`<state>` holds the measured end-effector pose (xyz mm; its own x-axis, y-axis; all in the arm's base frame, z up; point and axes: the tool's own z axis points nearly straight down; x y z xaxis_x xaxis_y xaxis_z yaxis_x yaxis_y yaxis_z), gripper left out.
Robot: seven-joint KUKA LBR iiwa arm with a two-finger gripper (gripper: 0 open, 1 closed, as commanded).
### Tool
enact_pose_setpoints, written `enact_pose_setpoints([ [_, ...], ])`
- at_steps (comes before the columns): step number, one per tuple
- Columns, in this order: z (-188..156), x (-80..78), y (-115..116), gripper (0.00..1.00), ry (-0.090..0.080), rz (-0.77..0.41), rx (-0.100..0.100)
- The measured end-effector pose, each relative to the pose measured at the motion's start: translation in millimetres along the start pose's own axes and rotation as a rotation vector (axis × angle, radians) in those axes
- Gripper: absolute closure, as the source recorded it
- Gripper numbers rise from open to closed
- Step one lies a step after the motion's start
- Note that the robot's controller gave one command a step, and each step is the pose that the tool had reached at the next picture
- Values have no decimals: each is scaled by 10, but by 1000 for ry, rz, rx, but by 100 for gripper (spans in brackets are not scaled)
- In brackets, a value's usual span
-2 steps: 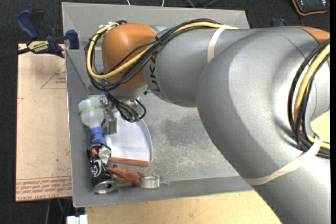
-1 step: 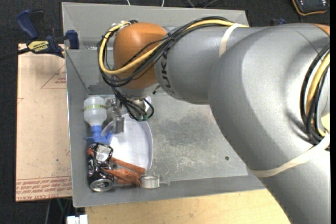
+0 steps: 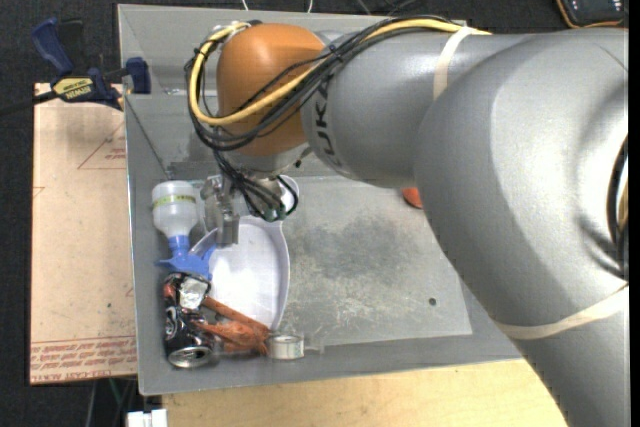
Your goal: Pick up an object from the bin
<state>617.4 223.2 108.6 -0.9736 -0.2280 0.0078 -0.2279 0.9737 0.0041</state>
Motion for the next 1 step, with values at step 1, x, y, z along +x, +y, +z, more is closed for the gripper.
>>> enact_pose_setpoints([
  [1,-343,-29,16,100,-13,0,-3],
])
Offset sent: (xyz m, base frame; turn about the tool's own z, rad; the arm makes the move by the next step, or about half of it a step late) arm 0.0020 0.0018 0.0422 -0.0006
